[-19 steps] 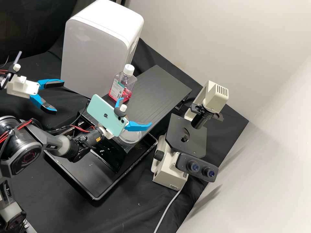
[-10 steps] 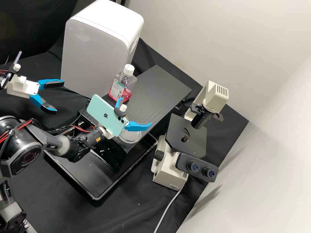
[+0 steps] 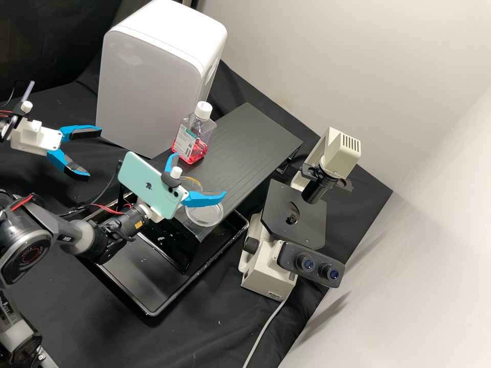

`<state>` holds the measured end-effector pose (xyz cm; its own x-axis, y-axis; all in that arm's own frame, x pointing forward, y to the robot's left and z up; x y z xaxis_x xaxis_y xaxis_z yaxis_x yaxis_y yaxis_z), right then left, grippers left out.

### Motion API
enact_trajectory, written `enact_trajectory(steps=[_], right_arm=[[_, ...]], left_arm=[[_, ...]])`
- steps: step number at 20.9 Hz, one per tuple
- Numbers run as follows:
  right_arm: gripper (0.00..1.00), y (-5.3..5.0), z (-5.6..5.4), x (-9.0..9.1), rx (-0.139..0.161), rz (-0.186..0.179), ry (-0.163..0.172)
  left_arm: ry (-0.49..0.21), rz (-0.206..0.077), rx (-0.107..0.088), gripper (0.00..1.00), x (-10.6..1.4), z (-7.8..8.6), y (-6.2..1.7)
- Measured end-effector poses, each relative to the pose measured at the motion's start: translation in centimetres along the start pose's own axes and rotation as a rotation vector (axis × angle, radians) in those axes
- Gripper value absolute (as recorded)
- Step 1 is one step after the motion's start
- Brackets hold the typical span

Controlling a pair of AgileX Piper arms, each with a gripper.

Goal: Place the lid on the petri dish

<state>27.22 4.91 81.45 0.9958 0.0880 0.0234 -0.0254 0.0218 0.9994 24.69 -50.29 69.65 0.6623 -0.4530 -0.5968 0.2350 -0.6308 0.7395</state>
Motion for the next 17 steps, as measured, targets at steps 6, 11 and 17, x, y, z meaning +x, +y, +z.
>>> enact_trajectory(steps=[6,11,17], right_arm=[[1.0,-1.9,-0.2,-1.2,-0.037,-0.07,0.0],[1.0,-2.8,0.6,-1.3,-0.057,-0.082,-0.033],[1.0,-2.6,0.9,-1.2,-0.06,-0.044,-0.05]], left_arm=[[0.0,0.0,0.0,1.0,0.0,0.0,0.0],[0.0,0.0,0.0,1.0,0.0,0.0,0.0],[0.0,0.0,0.0,1.0,0.0,0.0,0.0]])
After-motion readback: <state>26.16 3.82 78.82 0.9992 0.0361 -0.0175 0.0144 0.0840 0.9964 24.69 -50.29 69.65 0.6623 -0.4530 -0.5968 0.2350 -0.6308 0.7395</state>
